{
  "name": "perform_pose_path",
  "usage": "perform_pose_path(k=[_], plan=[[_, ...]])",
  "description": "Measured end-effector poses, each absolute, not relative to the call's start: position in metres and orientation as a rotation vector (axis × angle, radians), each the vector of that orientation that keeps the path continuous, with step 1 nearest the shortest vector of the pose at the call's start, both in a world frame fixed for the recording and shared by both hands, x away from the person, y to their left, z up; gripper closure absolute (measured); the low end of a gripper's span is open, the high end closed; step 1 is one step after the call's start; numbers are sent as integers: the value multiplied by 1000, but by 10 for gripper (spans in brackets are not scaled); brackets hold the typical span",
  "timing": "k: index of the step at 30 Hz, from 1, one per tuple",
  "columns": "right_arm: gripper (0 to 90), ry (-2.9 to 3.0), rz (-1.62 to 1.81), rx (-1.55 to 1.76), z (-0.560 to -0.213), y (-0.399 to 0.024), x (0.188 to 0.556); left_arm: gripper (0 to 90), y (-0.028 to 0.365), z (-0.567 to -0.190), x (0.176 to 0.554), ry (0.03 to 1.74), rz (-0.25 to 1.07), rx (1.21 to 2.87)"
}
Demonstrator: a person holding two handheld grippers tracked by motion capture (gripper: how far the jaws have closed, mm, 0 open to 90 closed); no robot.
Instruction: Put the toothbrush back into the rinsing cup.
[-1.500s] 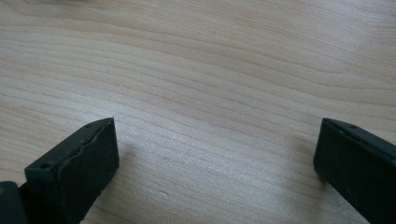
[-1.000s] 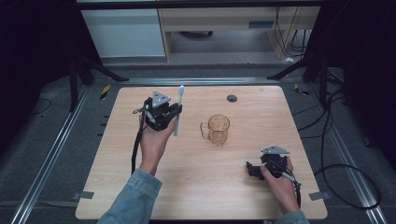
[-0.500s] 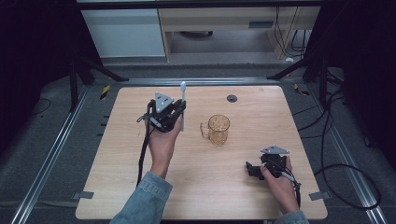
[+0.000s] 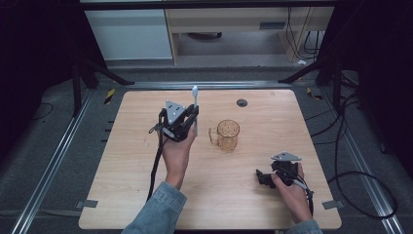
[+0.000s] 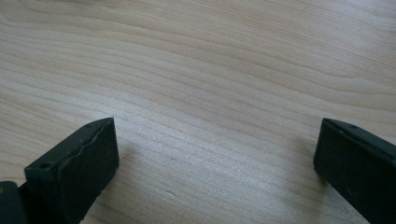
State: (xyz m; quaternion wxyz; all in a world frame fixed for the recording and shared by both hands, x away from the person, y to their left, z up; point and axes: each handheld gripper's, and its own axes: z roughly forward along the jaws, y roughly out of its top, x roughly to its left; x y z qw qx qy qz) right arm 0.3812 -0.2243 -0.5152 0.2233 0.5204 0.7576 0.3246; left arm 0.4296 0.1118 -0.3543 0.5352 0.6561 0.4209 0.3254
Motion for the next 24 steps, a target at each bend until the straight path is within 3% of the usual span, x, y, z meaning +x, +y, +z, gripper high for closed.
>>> perform_pose_path(k=[24], plan=[[4, 2110, 900, 1410, -515, -224, 381, 790, 90, -357, 428, 940, 832, 1501]])
